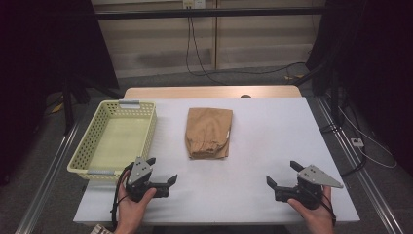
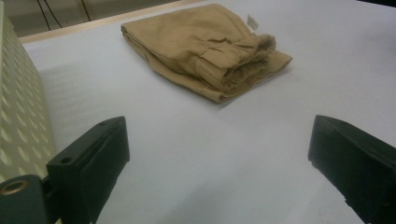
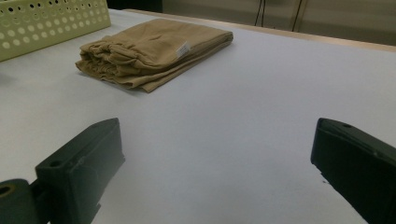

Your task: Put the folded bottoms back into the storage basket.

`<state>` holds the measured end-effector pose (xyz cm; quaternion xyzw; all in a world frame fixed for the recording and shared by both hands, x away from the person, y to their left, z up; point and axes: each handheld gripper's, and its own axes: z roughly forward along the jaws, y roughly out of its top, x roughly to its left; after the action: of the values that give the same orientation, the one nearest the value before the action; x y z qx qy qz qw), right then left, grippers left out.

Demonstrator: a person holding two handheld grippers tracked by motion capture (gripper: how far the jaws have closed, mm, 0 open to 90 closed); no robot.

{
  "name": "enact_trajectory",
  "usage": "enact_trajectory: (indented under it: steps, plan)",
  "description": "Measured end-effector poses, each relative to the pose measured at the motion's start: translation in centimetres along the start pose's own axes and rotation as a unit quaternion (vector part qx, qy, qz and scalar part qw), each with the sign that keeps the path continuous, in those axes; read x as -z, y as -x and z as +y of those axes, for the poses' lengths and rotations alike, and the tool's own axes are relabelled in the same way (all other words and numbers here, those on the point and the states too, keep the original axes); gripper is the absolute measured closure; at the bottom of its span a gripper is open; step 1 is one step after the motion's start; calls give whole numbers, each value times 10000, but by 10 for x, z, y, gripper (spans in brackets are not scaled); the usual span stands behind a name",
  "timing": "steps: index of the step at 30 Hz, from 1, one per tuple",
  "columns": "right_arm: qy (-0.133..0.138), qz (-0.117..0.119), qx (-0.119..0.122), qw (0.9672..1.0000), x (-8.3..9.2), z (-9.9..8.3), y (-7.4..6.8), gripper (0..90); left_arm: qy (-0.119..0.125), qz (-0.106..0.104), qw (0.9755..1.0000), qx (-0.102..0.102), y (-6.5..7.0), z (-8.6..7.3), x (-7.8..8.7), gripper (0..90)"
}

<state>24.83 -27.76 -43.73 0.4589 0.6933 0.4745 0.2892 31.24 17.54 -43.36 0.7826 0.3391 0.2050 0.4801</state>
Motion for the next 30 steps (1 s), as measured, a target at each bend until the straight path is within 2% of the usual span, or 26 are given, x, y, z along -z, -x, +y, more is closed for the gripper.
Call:
enact_trajectory:
  steps: [6, 11, 14, 20, 23, 26, 30]
  plan:
    - [10, 53, 11, 10000, 0, 0, 0, 28, -92, -23, 9999, -89, 2, 0, -2, 48]
    - [1, 53, -20, 10000, 0, 0, 0, 28, -50, -53, 9999, -80, 4, 2, 0, 66]
    - [4, 60, -11, 10000, 0, 0, 0, 28, -33, -30, 9999, -144, 7, 4, 1, 64]
    - [-13, 114, -34, 9999, 0, -1, -1, 29, -108, -37, 9999, -103, 7, 4, -4, 61]
    - [-19, 117, -53, 9999, 0, -1, -2, 30, -118, -139, 9998, -88, 11, 5, -5, 57]
    - [-13, 89, -48, 9999, 0, 0, -2, 30, -207, -123, 9995, -220, 20, 8, -12, 56]
    - [-38, 96, 44, 9999, 0, 0, -4, 35, -296, -155, 9990, -281, 22, 8, -15, 67]
